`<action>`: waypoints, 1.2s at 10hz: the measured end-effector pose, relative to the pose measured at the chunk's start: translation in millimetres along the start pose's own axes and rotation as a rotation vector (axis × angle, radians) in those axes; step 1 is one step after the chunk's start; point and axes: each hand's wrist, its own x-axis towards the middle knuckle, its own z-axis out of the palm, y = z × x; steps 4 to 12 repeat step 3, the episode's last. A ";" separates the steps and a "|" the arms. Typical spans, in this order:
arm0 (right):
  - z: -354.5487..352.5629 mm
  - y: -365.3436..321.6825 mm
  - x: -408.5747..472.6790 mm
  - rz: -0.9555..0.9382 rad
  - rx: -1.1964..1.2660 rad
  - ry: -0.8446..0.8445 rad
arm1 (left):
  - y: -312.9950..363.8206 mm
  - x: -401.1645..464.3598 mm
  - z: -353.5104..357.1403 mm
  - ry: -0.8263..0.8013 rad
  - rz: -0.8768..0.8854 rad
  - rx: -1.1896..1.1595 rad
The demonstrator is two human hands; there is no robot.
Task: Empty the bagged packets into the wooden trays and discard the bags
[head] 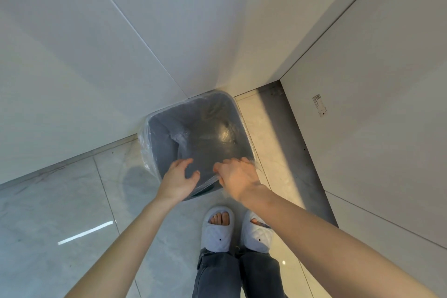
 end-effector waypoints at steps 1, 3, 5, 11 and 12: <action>14.1 4.1 5.5 -0.003 0.010 -0.010 | -6.0 5.6 11.1 -0.119 0.056 0.151; 12.7 9.9 -15.5 -0.035 0.080 -0.003 | -3.5 -11.4 12.0 -0.137 0.074 0.182; 12.7 9.9 -15.5 -0.035 0.080 -0.003 | -3.5 -11.4 12.0 -0.137 0.074 0.182; 12.7 9.9 -15.5 -0.035 0.080 -0.003 | -3.5 -11.4 12.0 -0.137 0.074 0.182; 12.7 9.9 -15.5 -0.035 0.080 -0.003 | -3.5 -11.4 12.0 -0.137 0.074 0.182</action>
